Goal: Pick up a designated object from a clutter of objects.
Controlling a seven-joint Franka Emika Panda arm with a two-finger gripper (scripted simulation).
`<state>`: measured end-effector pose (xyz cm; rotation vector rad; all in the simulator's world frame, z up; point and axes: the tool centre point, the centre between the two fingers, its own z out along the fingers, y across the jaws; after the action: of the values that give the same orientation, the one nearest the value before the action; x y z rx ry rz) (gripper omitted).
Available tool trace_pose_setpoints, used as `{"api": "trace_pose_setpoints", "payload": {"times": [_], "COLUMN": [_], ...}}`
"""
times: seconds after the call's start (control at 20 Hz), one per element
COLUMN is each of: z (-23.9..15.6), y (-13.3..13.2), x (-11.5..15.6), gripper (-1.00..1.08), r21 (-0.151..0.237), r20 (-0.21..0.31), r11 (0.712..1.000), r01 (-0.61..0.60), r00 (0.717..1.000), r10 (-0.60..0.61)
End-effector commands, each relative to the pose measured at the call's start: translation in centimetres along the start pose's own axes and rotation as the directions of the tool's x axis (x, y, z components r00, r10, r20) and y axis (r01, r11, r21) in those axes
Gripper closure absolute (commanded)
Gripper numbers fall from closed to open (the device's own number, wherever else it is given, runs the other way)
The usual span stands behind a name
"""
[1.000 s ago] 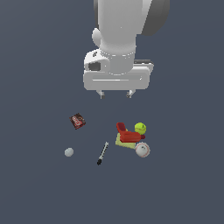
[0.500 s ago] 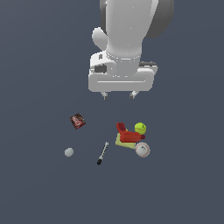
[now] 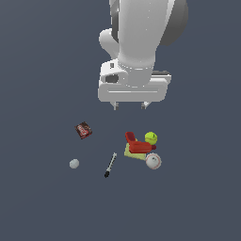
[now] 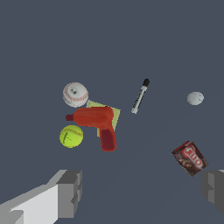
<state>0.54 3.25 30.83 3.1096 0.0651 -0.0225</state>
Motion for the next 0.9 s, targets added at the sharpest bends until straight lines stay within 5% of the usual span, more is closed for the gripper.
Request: {"api": "trace_pose_setpoints", "payload": {"times": [0.0,0.85], "z": [1.0,15.0], "y": [-0.6,-9.8], "x": [0.2,-0.4], "gripper": [-0.92,-0.92], "r21": [0.0,0.014], "r20": [0.0,-0.012], "r11": [1.0,0.995], "r01": [-0.006,-0.099], "r00": [1.0,0.995], "r10": [0.006,0.099]}}
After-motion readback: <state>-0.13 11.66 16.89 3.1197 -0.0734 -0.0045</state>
